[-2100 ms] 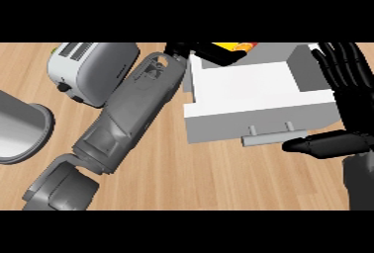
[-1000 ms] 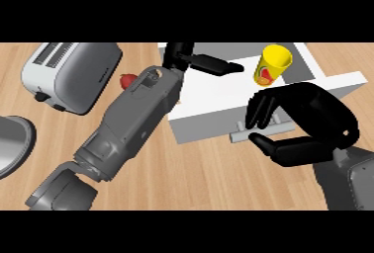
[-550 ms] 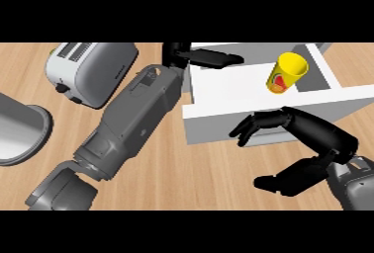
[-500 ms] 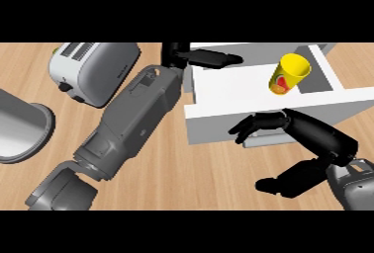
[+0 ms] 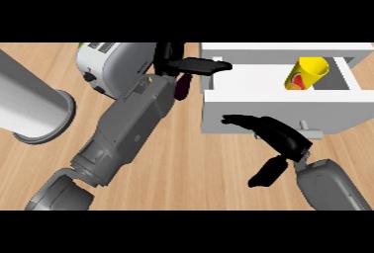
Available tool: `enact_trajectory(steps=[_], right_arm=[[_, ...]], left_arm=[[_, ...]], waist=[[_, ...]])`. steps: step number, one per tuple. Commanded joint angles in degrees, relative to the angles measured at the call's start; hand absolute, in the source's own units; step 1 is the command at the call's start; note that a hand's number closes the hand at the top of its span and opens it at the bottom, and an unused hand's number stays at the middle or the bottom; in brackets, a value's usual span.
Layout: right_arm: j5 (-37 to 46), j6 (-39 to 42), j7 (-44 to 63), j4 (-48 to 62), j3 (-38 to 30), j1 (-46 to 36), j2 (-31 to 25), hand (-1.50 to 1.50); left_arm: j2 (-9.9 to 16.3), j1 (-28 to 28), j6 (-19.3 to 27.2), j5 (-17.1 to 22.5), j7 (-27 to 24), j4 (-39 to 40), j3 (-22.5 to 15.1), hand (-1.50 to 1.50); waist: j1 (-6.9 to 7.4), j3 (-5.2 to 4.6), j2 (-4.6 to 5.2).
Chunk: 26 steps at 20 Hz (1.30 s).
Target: Pick up the cup, place it into the drawer and close the drawer
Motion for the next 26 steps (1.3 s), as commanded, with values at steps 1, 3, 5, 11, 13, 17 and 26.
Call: enact_trajectory(steps=[1, 3, 5, 11, 13, 17, 26], right_arm=[[7.05, -3.10, -7.63, 13.88, 2.72, -2.62, 0.31, -1.50], [7.91, -4.77, -8.02, 21.65, 1.30, -6.41, 1.61, 1.50], [9.33, -5.72, -11.46, 30.19, 0.55, -10.82, 2.03, 1.50], [8.31, -13.12, -21.67, 44.78, -6.33, -18.86, 2.99, 1.50], [7.76, -13.30, -21.46, 48.10, -8.85, -23.76, 1.96, 1.50], [5.69, -15.10, -23.78, 53.72, -13.68, -29.49, 0.00, 1.50], [2.49, -14.78, -20.58, 56.35, -18.87, -35.00, -4.31, 1.50]], left_arm=[[1.36, 4.32, -3.11, -0.03, -1.03, -2.70, 0.12, -1.50], [1.85, 6.90, -2.85, 0.40, -1.39, -5.64, 0.20, -1.50], [1.89, 5.67, -0.72, 0.21, -1.15, -6.54, 0.71, -1.50], [5.14, 11.34, -5.45, 0.78, 0.23, -11.19, 0.31, -1.50], [7.39, 12.75, -7.50, 1.12, 1.63, -11.71, 0.45, -1.50], [7.25, 15.32, -8.32, 1.05, 2.45, -14.71, -0.59, -1.50], [10.82, 18.44, -12.62, 1.12, 3.30, -16.89, -1.03, -1.50]], waist=[[2.01, 0.03, -0.08], [4.00, 0.05, -0.25], [3.94, 0.10, 0.02], [5.99, 0.22, 0.59], [6.79, 0.21, 0.84], [8.10, 0.25, 0.98], [10.51, 0.22, 1.91]])
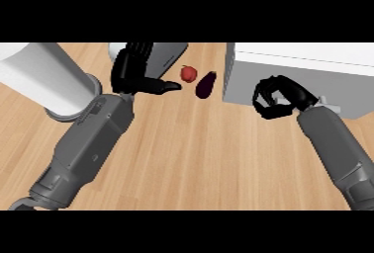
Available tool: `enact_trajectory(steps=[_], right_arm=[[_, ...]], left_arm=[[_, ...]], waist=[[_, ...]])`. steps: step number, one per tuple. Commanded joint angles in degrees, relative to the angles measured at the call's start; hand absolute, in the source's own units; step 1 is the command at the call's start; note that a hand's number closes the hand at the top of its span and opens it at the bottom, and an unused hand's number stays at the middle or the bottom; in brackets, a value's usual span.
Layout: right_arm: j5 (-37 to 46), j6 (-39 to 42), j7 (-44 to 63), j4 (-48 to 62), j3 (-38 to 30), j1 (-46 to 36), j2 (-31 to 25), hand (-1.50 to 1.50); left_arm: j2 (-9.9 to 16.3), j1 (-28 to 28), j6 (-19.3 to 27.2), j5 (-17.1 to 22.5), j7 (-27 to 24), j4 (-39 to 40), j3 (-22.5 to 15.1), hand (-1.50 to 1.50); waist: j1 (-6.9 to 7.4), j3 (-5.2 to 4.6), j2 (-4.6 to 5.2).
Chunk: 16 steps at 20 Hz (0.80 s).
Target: Pick up the cup, place it into the drawer and close the drawer
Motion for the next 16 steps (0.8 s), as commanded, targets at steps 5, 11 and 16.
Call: enact_trajectory(steps=[5, 11, 16], right_arm=[[-2.78, -2.09, 4.31, 2.05, -6.71, -9.72, -6.50, 1.50], [-4.62, 1.36, 5.06, -0.31, -7.47, -9.09, -8.17, 1.50], [-5.55, 3.67, 5.99, -2.02, -7.62, -8.43, -9.05, 1.50]], left_arm=[[0.80, 1.57, -2.09, -0.27, 0.45, -1.96, -0.94, -1.50], [0.90, 3.38, -3.17, 0.48, 0.18, -2.48, -0.56, -1.50], [1.55, 3.04, -4.40, 0.63, 1.04, -3.43, -0.76, -1.50]], waist=[[3.02, -0.14, 1.49], [4.03, -0.27, 1.78], [4.32, -0.25, 1.68]])
